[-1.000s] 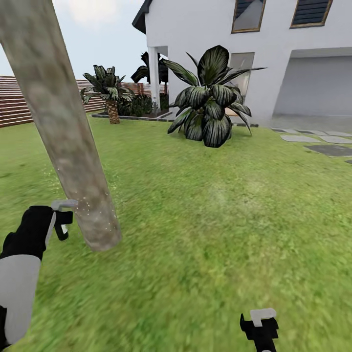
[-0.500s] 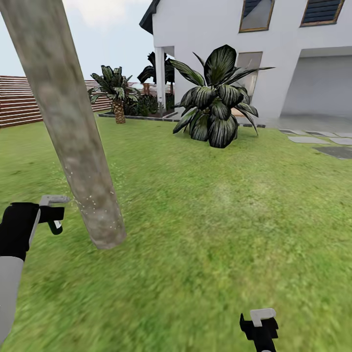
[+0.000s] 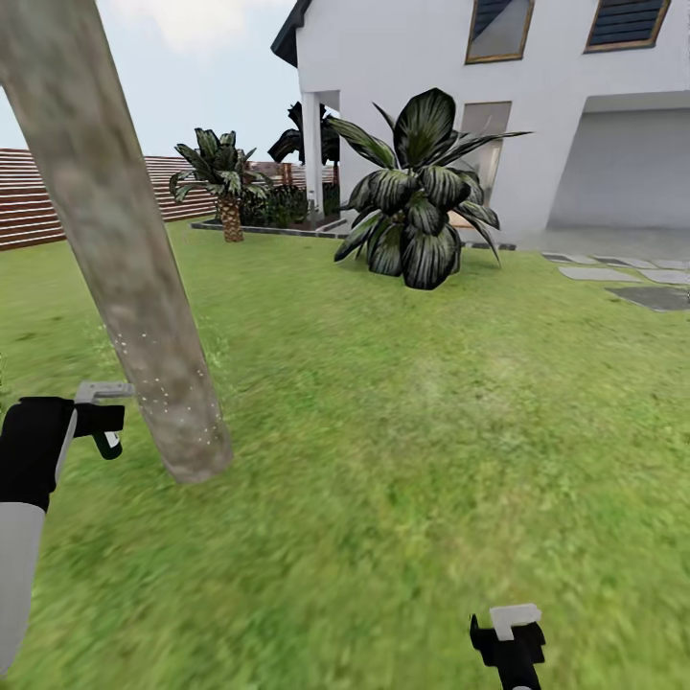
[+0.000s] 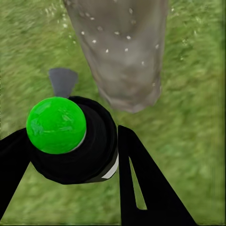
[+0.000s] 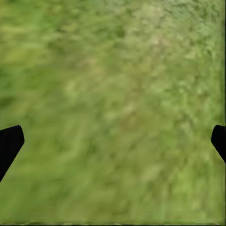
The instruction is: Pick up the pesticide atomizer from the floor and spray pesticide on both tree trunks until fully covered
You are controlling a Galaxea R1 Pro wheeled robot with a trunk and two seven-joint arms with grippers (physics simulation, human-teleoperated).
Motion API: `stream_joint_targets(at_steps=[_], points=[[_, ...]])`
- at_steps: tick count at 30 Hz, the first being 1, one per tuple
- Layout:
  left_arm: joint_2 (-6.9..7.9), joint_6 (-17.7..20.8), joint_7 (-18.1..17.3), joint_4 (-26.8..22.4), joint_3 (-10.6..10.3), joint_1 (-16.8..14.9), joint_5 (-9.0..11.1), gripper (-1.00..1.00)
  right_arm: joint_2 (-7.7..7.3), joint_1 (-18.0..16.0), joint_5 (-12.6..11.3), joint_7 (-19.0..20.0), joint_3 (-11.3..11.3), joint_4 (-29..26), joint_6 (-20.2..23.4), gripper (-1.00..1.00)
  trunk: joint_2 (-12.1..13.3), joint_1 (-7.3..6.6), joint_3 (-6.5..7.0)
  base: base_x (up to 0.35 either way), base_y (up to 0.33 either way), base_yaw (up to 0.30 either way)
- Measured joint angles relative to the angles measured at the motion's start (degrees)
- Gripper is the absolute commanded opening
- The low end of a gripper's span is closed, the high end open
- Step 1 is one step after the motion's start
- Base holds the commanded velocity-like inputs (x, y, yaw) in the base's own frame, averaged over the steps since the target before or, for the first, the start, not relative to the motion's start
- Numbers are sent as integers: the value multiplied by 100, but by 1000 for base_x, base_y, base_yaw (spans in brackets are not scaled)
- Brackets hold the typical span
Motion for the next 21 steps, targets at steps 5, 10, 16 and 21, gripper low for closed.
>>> stream_joint_targets(at_steps=[5,10,16,21], points=[[-9,0,0,0,-22,0,2,-100,0,0,0,0,0,0,0,100,0,-2,0,-165,-145,0],[-10,0,7,8,-42,0,0,-100,0,0,0,0,0,0,0,100,0,-5,0,183,-133,0],[-51,3,9,16,-39,0,8,-100,0,0,0,1,0,0,0,100,-1,-6,0,313,-25,0],[-42,-11,17,95,-19,12,-7,-100,0,0,0,1,0,0,0,100,-1,-6,0,325,0,0]])
